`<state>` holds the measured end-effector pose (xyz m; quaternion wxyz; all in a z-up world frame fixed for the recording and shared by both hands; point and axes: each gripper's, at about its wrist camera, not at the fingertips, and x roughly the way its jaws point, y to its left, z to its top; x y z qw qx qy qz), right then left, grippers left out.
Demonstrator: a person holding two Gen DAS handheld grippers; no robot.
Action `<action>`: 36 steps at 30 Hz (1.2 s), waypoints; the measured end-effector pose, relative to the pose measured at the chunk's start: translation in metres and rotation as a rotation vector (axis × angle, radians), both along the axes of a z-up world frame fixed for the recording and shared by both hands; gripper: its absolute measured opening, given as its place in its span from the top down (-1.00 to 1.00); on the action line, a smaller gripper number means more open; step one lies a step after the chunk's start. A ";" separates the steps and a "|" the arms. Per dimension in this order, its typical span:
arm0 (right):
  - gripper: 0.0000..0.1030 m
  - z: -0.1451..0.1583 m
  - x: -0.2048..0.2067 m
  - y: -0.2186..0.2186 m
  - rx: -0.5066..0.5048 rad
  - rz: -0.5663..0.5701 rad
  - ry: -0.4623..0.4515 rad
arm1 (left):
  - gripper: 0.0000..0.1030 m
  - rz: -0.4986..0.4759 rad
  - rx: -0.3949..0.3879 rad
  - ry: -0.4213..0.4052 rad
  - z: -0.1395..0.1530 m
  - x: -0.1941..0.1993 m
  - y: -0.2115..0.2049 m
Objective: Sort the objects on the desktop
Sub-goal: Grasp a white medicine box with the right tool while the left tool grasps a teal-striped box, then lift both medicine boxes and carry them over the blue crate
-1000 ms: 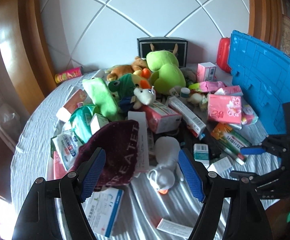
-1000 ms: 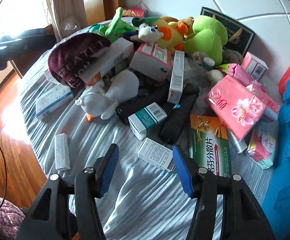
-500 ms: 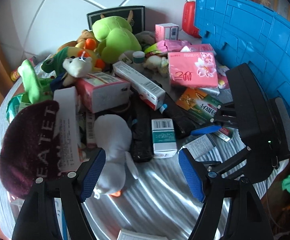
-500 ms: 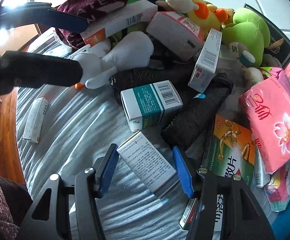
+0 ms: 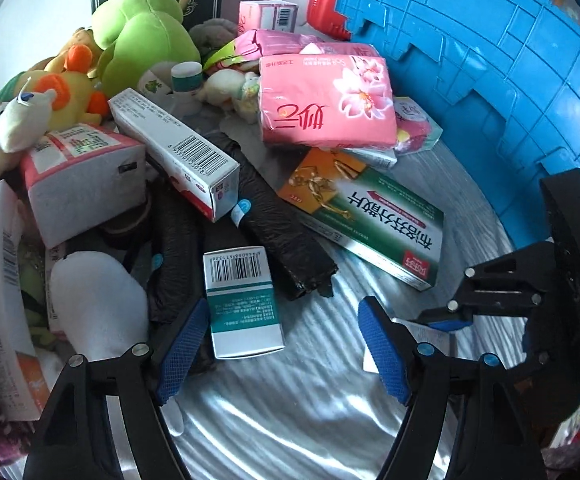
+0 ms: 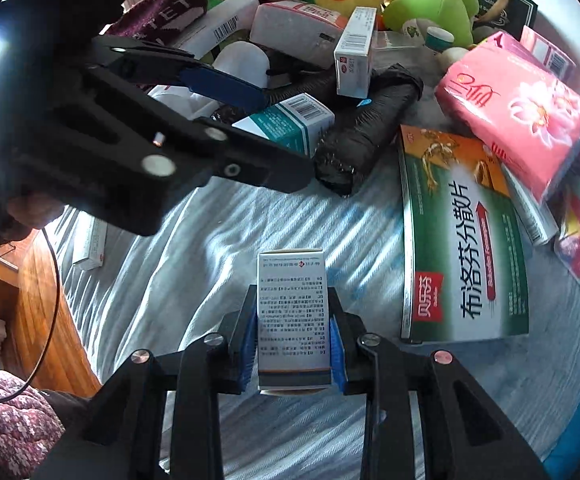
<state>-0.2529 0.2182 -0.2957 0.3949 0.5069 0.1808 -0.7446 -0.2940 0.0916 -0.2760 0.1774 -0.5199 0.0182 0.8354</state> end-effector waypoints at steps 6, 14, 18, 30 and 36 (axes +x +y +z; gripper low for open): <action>0.43 0.002 -0.002 0.009 -0.016 -0.023 0.001 | -0.48 0.012 -0.045 -0.030 -0.012 -0.006 0.012; 0.43 0.004 -0.006 0.007 -0.013 -0.007 0.023 | 0.23 0.043 -0.033 -0.022 -0.010 -0.006 -0.012; 0.43 0.006 -0.010 0.005 -0.009 -0.010 0.033 | 0.30 0.021 -0.120 -0.001 -0.013 -0.006 -0.001; 0.44 0.003 0.012 -0.026 0.123 -0.026 0.097 | 0.33 0.059 -0.060 0.034 0.007 0.021 -0.012; 0.44 0.022 0.033 -0.029 0.094 -0.054 0.131 | 0.33 0.060 -0.031 0.105 0.042 0.040 -0.027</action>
